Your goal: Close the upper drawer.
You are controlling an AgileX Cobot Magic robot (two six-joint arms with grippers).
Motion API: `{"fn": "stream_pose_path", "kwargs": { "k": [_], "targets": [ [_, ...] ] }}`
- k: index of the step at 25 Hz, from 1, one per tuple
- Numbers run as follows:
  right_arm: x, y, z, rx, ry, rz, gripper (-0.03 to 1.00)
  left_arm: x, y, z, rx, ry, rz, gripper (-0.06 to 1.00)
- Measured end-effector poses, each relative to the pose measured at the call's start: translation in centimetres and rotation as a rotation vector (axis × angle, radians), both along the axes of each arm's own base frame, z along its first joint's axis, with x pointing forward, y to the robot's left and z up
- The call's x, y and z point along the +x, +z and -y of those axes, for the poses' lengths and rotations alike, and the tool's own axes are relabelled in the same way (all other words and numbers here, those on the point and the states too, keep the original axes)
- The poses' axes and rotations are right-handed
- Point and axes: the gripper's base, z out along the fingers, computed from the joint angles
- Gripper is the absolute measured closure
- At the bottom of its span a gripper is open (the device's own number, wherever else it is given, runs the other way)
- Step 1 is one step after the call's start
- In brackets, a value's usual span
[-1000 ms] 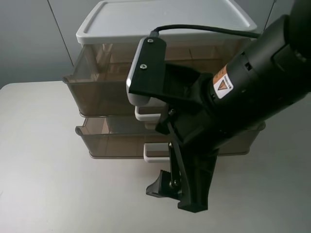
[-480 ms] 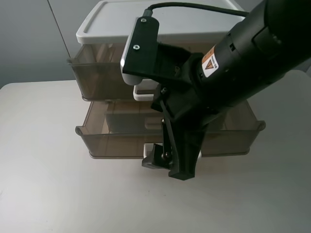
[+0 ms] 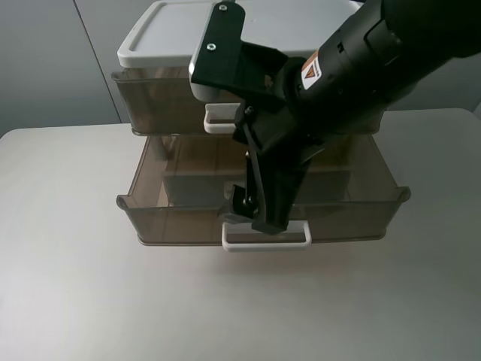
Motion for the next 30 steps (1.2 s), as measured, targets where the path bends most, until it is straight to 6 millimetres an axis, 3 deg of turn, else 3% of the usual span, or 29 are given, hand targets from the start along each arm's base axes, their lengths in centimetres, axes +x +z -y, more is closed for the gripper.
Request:
{"fn": "stream_pose_path", "kwargs": {
  "k": [5, 22, 30],
  "targets": [
    [1.4, -0.4, 0.1, -0.002, -0.004, 0.063, 0.27, 0.0, 0.0, 0.0, 0.000, 0.000, 0.000, 0.20],
    [1.8, -0.1, 0.1, 0.004, 0.022, 0.124, 0.27, 0.0, 0.0, 0.0, 0.000, 0.000, 0.000, 0.20],
    [-0.8, 3.4, 1.8, 0.082, 0.017, 0.090, 0.27, 0.0, 0.0, 0.0, 0.000, 0.000, 0.000, 0.20]
  ]
}}
